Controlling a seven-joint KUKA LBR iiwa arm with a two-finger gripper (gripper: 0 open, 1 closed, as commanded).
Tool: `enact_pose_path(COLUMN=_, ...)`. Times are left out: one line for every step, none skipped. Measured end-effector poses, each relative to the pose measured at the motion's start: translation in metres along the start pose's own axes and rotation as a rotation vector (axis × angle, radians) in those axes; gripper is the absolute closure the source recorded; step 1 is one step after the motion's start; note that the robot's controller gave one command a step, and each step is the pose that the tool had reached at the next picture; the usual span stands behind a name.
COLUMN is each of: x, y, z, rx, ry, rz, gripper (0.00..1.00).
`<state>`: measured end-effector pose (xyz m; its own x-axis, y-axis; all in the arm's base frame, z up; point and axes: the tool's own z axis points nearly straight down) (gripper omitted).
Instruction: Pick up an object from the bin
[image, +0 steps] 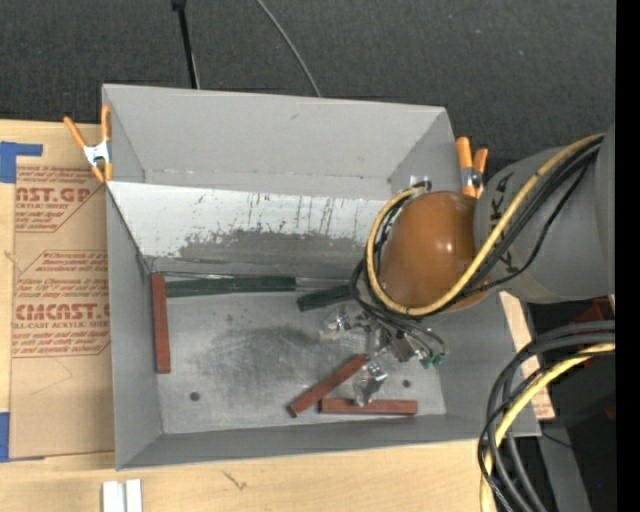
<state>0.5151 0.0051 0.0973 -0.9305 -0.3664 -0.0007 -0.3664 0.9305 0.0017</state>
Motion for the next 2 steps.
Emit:
enact_pose_path(x=-0.0027, y=0.0157, z=0.0201, rx=0.014, ry=-0.010, rz=-0.286, gripper=1.00)
enact_pose_path(x=-0.0027, y=0.0158, z=0.0202, rx=0.014, ry=-0.011, rz=-0.286, gripper=1.00)
